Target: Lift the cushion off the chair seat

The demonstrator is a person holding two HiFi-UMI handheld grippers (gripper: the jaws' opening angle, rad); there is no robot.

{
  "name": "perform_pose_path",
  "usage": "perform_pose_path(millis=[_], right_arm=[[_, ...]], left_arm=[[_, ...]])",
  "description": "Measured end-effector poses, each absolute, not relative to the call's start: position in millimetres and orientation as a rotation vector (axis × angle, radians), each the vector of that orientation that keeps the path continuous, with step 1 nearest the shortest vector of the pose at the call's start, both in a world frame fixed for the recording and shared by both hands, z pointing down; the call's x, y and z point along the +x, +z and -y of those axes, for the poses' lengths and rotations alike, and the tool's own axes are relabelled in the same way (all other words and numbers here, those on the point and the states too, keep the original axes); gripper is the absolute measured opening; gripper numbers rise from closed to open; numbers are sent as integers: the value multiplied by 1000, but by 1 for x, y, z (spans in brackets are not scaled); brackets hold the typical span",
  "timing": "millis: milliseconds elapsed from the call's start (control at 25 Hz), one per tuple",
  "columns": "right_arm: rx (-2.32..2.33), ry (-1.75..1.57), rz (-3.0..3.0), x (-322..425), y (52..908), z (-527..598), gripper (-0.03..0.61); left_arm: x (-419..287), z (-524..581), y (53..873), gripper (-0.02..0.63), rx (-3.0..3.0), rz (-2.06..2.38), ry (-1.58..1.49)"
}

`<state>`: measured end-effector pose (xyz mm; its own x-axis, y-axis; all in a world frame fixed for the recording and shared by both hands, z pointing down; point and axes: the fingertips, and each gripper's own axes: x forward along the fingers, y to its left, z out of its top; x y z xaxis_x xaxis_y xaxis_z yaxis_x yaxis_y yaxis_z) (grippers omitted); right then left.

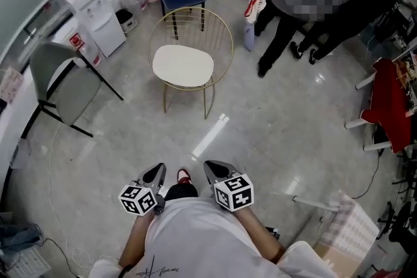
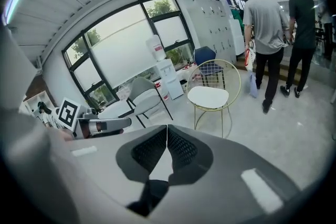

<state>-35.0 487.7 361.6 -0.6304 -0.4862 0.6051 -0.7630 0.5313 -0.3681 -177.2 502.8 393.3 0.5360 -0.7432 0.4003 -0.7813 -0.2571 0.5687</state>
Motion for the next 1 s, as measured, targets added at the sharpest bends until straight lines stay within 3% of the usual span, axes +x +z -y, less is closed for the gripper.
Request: perform_pose_path(millis=[1000], right_arm=[[1109, 848, 2357, -71, 367, -311, 40]], left_arm=[[-194, -330, 401, 3, 2097, 1138, 147]])
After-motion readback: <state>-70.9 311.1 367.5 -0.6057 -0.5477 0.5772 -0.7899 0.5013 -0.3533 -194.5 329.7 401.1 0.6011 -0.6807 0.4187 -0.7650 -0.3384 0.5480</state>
